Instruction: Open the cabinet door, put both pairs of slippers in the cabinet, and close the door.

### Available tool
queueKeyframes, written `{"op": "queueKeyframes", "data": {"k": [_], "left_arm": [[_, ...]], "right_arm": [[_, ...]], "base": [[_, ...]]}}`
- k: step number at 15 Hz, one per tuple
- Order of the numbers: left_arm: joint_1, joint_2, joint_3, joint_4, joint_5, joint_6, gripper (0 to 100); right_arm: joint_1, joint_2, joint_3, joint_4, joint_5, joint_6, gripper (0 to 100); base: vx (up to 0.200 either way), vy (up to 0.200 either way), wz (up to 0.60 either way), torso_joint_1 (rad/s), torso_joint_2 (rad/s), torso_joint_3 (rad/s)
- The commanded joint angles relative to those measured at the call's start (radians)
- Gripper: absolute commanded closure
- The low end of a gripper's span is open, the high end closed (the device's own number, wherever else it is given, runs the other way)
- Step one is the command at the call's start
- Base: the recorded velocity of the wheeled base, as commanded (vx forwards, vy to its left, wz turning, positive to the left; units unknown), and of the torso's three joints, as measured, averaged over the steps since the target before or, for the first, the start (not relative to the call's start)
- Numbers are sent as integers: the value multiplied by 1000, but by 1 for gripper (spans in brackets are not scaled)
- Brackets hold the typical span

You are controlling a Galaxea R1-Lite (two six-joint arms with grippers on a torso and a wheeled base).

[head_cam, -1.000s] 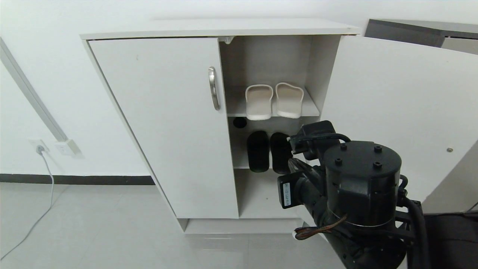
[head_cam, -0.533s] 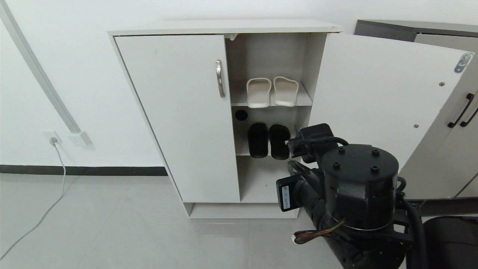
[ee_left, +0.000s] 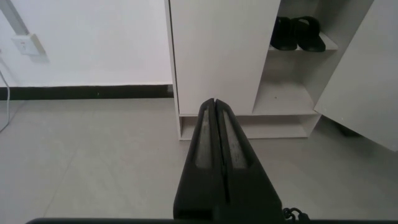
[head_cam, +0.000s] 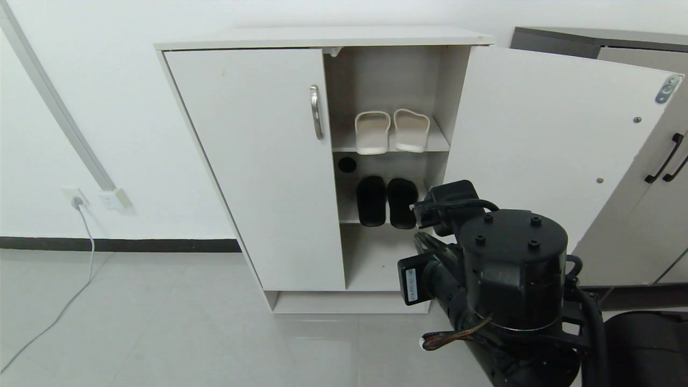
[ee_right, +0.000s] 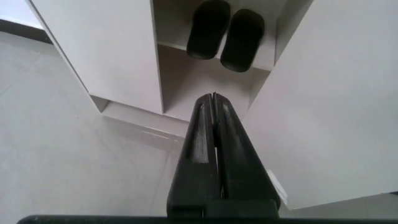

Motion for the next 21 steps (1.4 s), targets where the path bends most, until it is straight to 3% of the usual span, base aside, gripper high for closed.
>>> {"op": "queueKeyframes", "data": {"k": [1,13,21], "left_arm": [[0,0,0,0,0,0,100],[0,0,0,0,0,0,100],[0,0,0,0,0,0,100]], "right_arm": [[0,6,0,0,0,0,100],[-3,7,-5,1,-2,-3,100],[-3,9,-5,1,-2,-3,100]], "base": [[0,0,0,0,0,0],[0,0,0,0,0,0],[0,0,0,35,-372,-328]]}}
